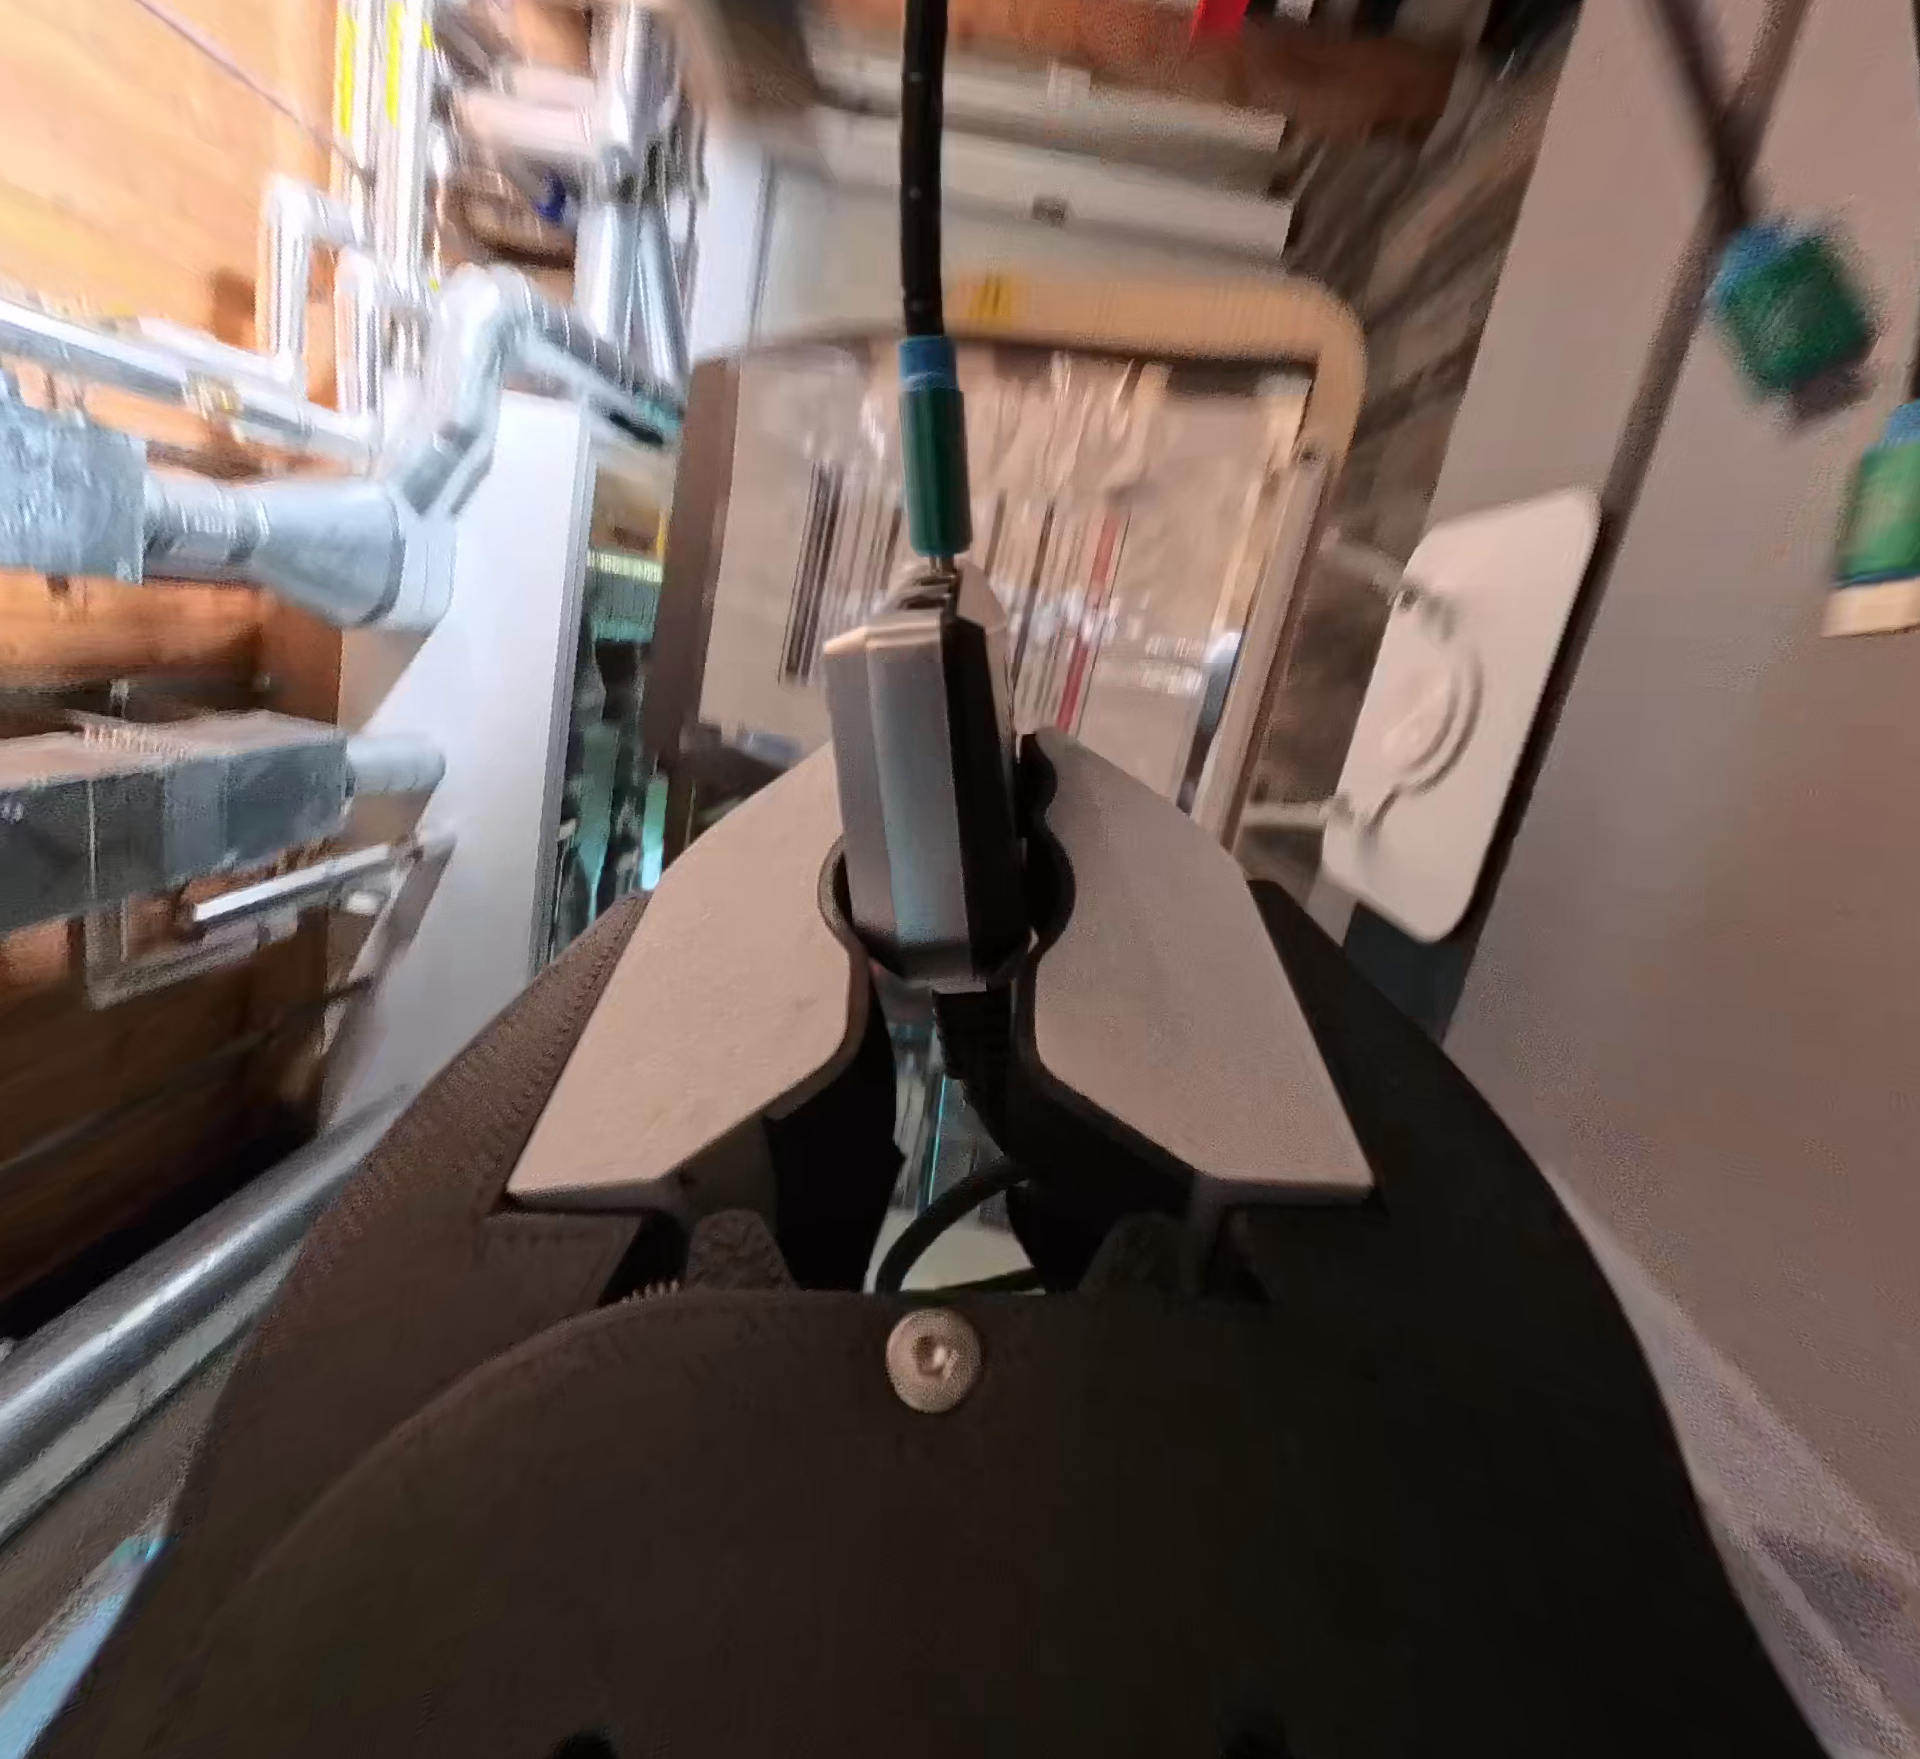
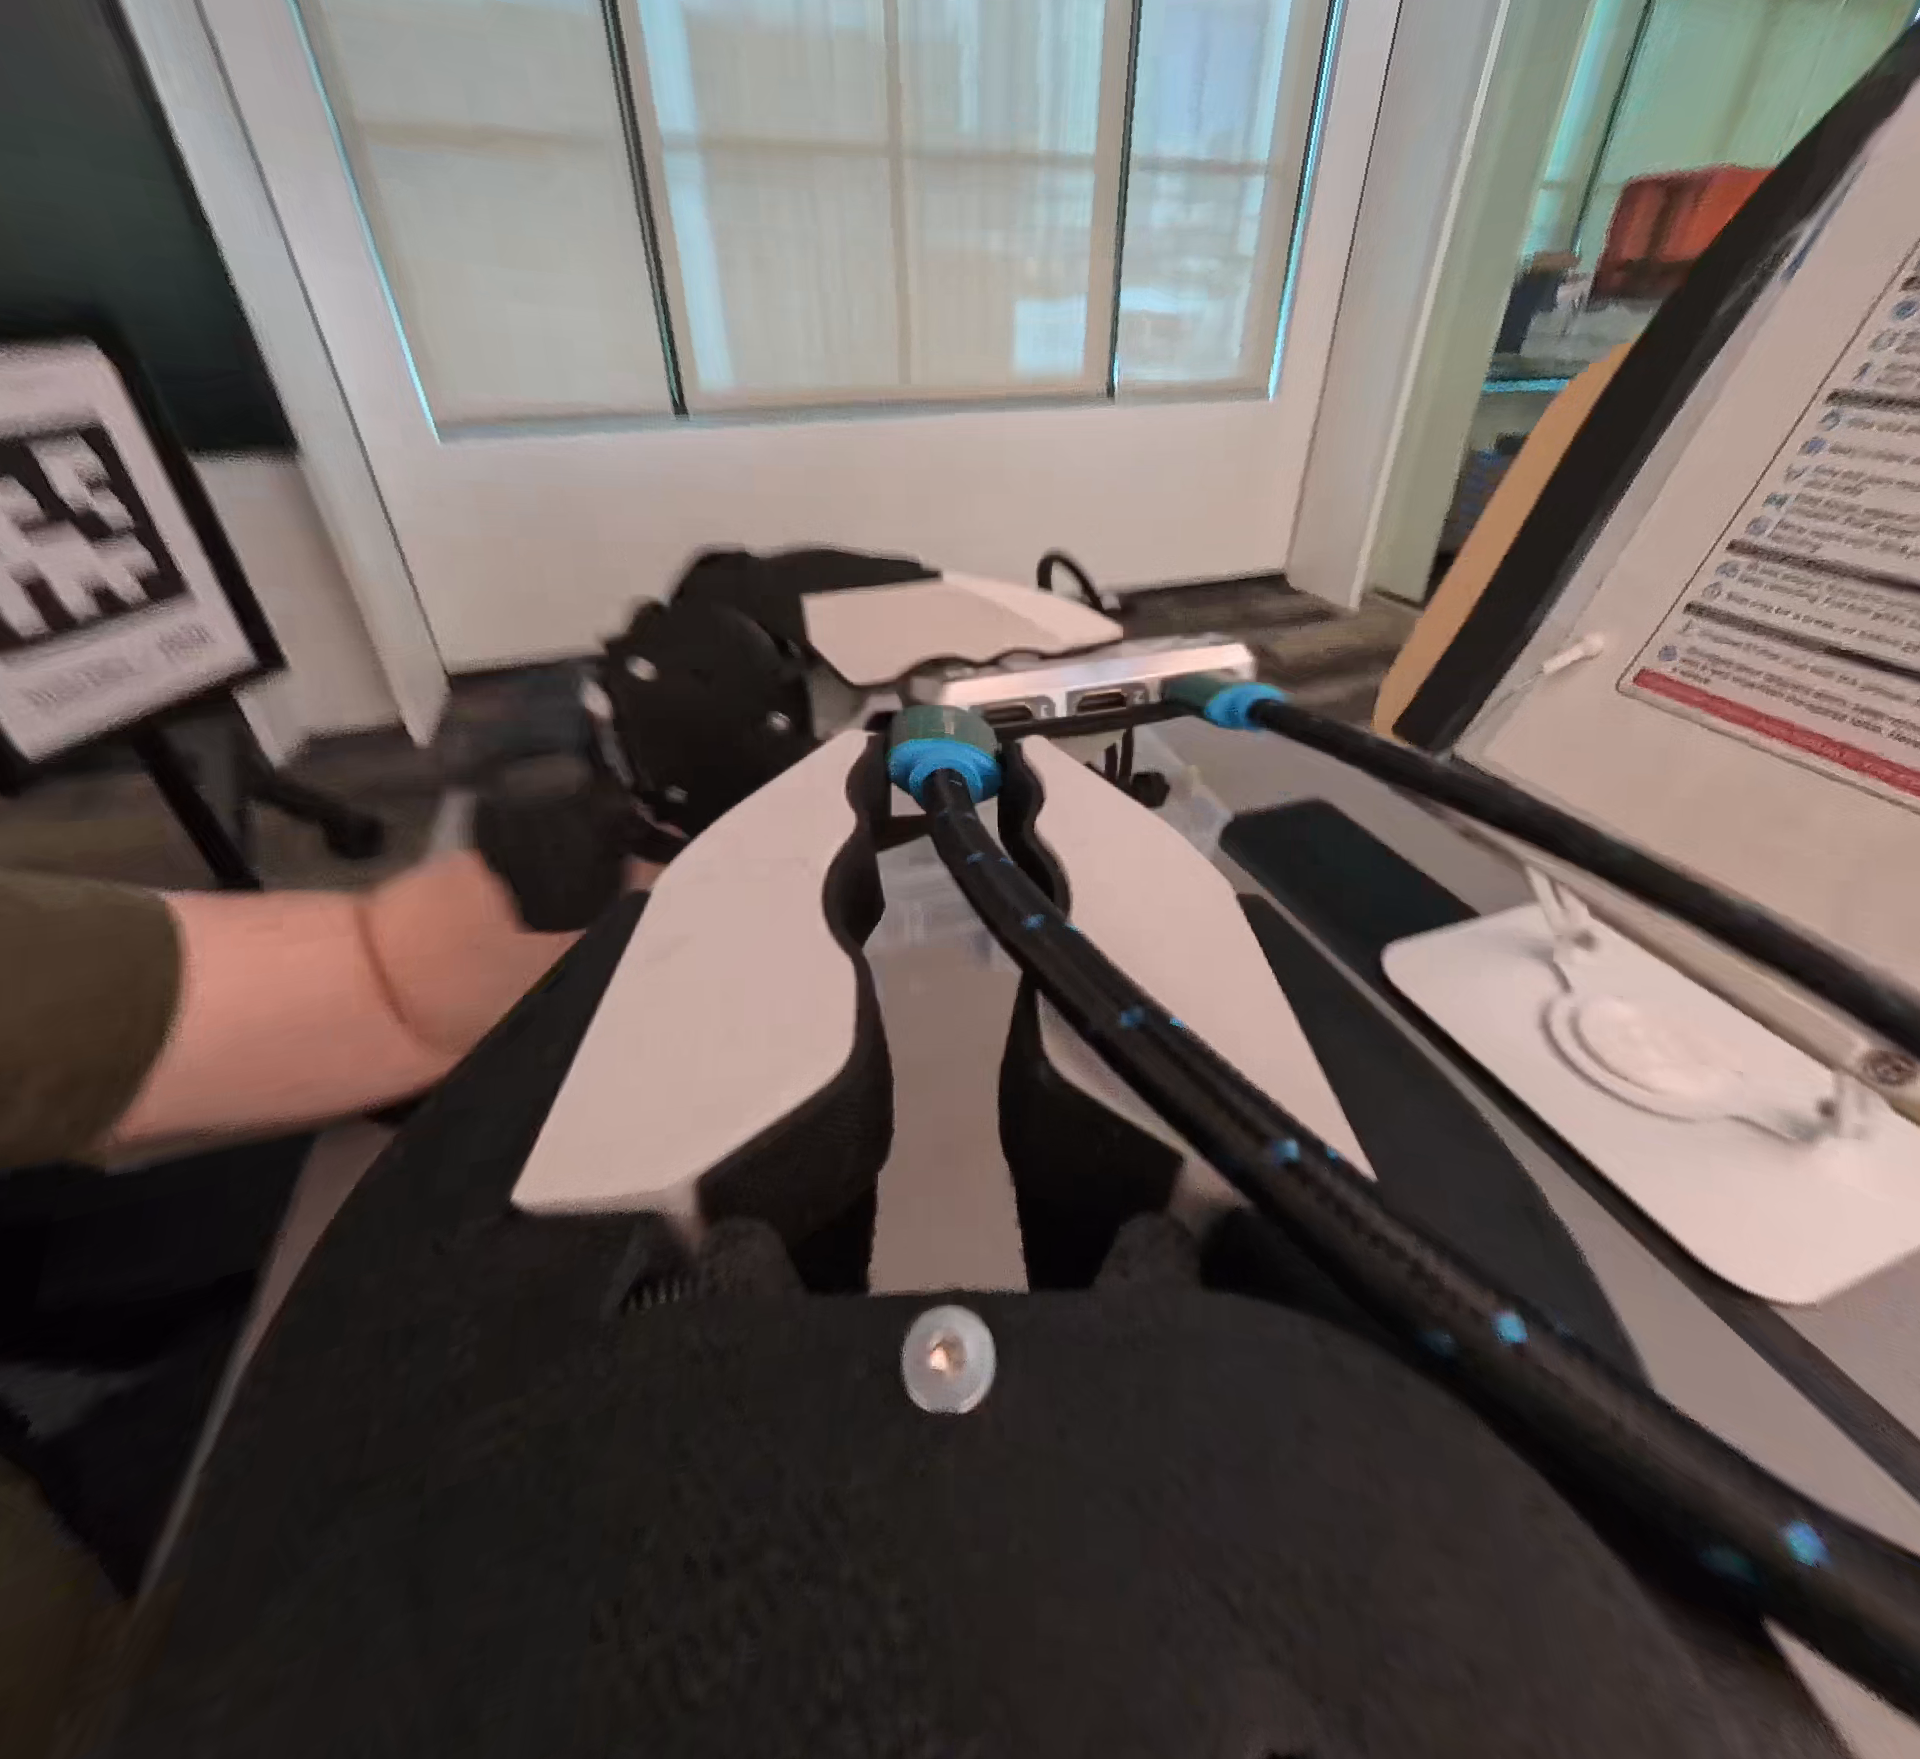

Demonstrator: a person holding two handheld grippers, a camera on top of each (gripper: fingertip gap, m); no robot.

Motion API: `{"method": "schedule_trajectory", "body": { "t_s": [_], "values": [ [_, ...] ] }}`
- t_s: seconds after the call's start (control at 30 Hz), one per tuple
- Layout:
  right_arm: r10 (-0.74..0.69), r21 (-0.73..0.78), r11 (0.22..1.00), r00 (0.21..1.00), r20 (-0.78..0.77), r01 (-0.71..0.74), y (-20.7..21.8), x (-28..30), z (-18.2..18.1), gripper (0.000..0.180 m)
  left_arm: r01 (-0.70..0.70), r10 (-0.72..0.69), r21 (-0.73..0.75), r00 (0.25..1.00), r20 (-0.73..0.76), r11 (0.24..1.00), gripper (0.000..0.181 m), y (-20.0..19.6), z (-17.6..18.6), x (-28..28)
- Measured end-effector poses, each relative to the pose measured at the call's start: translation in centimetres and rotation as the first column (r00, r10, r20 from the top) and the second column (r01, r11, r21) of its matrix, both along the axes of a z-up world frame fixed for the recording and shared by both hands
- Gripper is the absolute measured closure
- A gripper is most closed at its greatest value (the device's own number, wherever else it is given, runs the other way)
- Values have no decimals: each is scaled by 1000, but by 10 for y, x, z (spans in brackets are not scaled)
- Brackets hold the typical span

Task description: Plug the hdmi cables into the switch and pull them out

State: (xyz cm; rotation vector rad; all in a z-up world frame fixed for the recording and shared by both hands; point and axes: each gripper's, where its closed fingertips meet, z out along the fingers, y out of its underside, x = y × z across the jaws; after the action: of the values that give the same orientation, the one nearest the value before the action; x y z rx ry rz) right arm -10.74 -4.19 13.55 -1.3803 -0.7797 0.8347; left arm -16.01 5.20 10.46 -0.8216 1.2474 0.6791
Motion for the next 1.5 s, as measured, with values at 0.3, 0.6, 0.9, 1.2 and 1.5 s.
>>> {"method": "schedule_trajectory", "body": {
  "t_s": [0.3, 0.6, 0.9, 1.2, 1.5],
  "values": [
    [51, -5, 999, 998, 32, -51, -29, 58, 35, 158, -4, 20, -82, 980, 197, 997, 159, 3, 39, -47],
    [-76, 79, 993, 990, -123, 86, -36, 137, 70, 158, 146, -116, -148, 975, 192, 978, 159, -7, 30, -40],
    [-96, -168, 984, 976, -193, 64, 45, 156, 6, 158, 267, -201, -260, 946, 256, 928, 159, -26, 18, -1],
    [101, -31, 991, 871, -481, -132, 26, 198, 35, 158, 341, -182, -316, 880, 439, 885, 158, -20, 38, -21],
    [-175, -123, 979, 978, -117, 160, -15, 233, 29, 158, 497, -250, -299, 766, 592, 815, 159, -46, 74, -41]
  ]
}}
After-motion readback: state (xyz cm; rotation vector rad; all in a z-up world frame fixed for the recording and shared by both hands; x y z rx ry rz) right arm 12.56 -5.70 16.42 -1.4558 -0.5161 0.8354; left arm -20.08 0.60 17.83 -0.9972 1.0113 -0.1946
